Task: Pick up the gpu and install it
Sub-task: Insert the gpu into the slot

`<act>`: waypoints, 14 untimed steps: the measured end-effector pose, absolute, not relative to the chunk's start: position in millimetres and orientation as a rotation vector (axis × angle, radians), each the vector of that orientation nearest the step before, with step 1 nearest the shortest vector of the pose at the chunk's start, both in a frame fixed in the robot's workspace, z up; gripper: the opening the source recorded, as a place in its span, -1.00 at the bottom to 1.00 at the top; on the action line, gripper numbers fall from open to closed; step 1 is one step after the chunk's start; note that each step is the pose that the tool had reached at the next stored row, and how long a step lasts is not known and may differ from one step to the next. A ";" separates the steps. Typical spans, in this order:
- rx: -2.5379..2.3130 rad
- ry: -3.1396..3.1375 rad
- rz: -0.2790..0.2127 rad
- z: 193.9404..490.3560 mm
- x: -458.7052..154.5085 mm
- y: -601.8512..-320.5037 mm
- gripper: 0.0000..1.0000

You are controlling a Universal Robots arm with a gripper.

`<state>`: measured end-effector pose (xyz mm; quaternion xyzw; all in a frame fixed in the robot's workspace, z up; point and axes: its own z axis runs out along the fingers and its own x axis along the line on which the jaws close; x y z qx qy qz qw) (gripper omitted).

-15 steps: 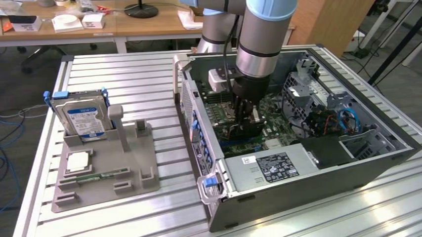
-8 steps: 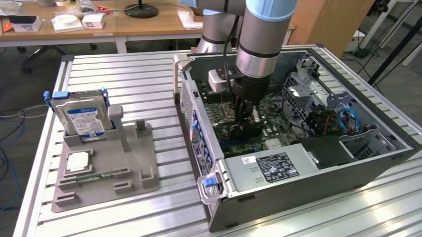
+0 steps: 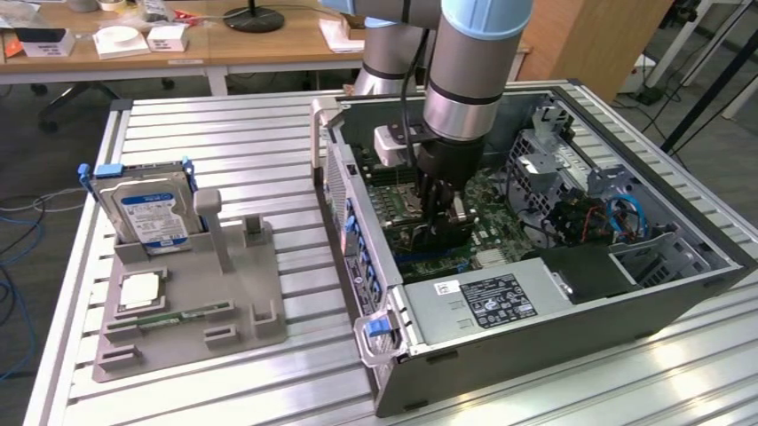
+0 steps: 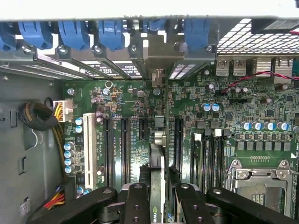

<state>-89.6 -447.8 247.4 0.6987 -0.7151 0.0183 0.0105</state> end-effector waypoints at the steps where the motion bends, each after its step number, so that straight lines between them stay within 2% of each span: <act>1: 2.180 -2.232 0.057 247.4 -89.6 -447.8 -0.47; 14: 2.180 -2.232 0.057 248.1 -87.6 -447.8 -0.47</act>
